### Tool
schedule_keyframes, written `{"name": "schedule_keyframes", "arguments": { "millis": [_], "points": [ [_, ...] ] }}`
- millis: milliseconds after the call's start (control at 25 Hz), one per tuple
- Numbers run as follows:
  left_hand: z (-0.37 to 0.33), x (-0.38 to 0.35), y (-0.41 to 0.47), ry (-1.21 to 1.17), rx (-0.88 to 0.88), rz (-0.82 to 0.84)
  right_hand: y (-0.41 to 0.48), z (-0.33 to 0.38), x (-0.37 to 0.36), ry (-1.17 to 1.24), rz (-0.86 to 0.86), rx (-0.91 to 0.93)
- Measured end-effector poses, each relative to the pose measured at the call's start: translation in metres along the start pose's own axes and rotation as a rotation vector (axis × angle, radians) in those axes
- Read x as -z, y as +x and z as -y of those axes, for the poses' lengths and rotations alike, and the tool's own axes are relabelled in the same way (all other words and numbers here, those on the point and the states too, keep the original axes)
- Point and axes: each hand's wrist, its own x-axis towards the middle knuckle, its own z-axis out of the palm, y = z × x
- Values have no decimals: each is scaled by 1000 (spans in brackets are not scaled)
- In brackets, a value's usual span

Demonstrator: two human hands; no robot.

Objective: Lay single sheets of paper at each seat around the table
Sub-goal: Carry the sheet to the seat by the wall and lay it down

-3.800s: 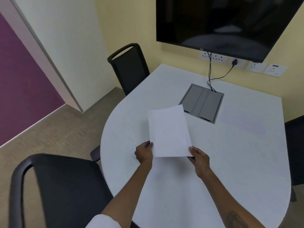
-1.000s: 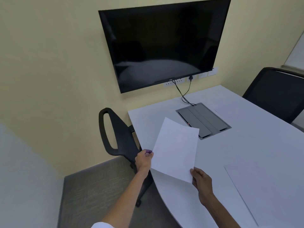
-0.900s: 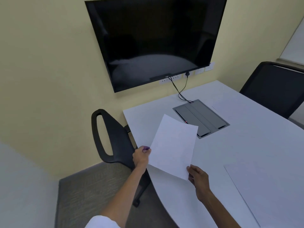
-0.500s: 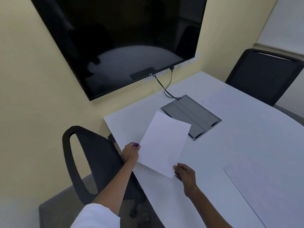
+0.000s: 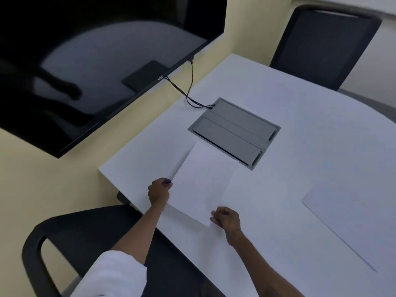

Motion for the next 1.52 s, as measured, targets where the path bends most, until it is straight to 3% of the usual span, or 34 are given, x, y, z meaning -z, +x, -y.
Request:
{"name": "schedule_keyframes", "arguments": {
  "millis": [280, 480, 920, 1520],
  "points": [
    [5, -18, 83, 108, -82, 117, 42, -7, -45, 64, -86, -44],
    [19, -27, 109, 62, -69, 212, 54, -11, -49, 53, -115, -48],
    [28, -41, 113, 14, -22, 134, 61, -19, -44, -116, -178, -16],
    [30, -41, 117, -29, -28, 135, 61, -18, -49, -105, -249, -37]
  ]
}}
